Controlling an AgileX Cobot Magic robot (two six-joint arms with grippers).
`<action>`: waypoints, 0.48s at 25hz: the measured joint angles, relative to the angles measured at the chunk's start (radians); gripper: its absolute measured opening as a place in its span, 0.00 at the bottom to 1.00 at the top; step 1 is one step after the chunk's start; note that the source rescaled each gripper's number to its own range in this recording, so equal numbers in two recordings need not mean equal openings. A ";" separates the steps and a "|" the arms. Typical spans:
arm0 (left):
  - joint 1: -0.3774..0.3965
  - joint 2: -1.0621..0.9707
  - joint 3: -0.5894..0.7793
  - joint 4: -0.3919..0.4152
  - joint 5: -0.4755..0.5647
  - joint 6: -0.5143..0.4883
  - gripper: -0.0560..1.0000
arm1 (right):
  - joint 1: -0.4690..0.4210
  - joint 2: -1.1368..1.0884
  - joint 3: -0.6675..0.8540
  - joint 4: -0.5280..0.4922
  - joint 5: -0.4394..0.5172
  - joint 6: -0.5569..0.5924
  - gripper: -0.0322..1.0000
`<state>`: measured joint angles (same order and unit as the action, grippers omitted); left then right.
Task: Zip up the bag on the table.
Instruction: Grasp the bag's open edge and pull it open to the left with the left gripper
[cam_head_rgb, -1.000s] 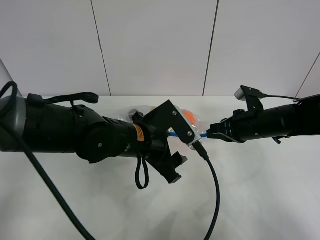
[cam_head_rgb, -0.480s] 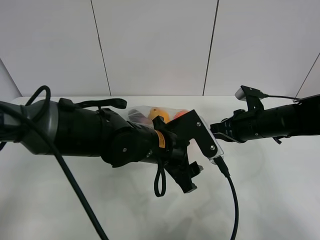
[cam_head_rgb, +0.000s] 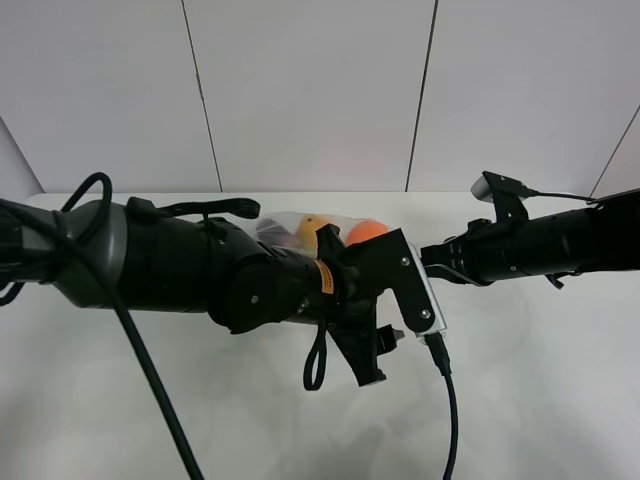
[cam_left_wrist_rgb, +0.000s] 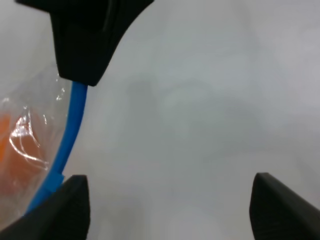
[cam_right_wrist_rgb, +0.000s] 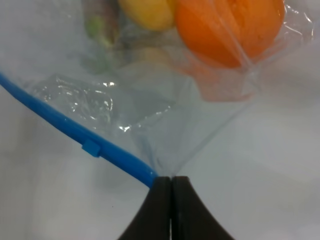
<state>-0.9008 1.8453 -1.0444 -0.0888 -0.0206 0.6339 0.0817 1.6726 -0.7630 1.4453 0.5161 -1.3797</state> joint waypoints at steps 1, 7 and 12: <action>0.000 0.008 -0.004 0.000 -0.004 0.012 0.96 | 0.000 0.000 0.000 -0.002 -0.001 0.001 0.03; 0.008 0.068 -0.060 0.000 -0.007 0.042 0.96 | 0.000 0.000 0.000 -0.041 0.000 0.044 0.03; 0.022 0.095 -0.103 0.000 -0.013 0.074 0.96 | 0.000 0.000 0.000 -0.087 0.000 0.079 0.03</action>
<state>-0.8784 1.9402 -1.1477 -0.0888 -0.0332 0.7079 0.0817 1.6726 -0.7630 1.3583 0.5161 -1.3003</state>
